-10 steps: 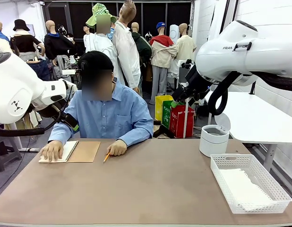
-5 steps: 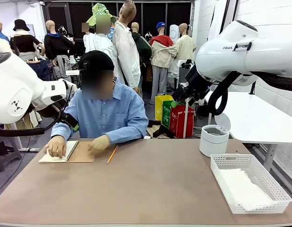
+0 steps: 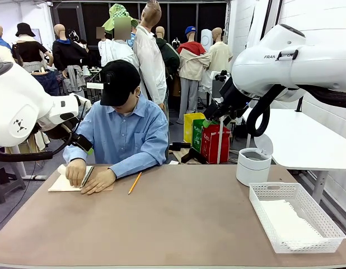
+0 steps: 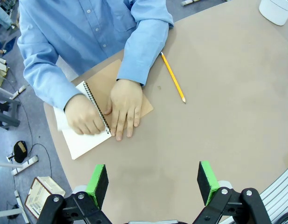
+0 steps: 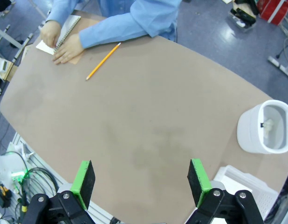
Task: Sort the paper based on its condition.
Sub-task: If a person hands you a paper, place it in the Organizing basket , and if it's crumpled, put it in the Trash can.
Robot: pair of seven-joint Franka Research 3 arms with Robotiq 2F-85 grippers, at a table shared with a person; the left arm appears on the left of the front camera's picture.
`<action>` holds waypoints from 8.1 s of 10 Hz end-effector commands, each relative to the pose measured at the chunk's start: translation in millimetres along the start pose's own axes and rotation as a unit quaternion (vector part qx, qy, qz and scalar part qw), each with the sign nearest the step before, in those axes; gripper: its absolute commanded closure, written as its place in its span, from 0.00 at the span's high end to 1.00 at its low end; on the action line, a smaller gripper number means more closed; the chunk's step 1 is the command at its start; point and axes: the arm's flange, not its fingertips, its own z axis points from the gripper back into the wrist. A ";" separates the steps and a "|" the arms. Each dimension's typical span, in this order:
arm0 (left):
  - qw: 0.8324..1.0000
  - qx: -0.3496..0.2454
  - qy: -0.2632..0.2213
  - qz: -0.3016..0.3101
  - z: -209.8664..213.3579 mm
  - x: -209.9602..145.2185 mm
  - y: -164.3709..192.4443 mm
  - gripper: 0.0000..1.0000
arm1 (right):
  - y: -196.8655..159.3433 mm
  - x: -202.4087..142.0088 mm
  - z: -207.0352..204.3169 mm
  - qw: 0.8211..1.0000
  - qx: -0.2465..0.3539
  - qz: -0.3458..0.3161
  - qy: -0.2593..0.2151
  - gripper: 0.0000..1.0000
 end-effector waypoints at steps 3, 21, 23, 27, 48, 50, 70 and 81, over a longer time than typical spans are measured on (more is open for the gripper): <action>1.000 0.000 0.000 0.001 0.4 -0.1 1.3 1.00 | 0.1 -0.1 0.5 1.000 0.000 0.000 0.002 1.00; 1.000 0.000 0.000 0.001 0.4 -0.1 1.3 1.00 | 0.1 -0.1 0.5 1.000 0.000 0.000 0.002 1.00; 1.000 0.000 0.000 0.001 0.4 -0.1 1.3 1.00 | 0.1 -0.1 0.5 1.000 0.000 0.000 0.002 1.00; 1.000 0.000 0.000 0.001 0.4 -0.1 1.3 1.00 | 0.1 -0.1 0.5 1.000 0.000 0.000 0.002 1.00; 1.000 0.000 0.000 0.001 0.4 -0.1 1.3 1.00 | 0.1 -0.1 0.5 1.000 0.000 0.000 0.002 1.00; 1.000 0.000 0.000 0.001 0.4 -0.1 1.3 1.00 | 0.1 -0.1 0.5 1.000 0.000 0.000 0.002 1.00; 1.000 0.000 0.000 0.001 0.4 -0.1 1.3 1.00 | 0.1 -0.1 0.5 1.000 0.000 0.000 0.002 1.00; 1.000 0.000 0.000 0.001 0.4 -0.1 1.3 1.00 | 0.1 -0.1 0.5 1.000 0.000 0.000 0.002 1.00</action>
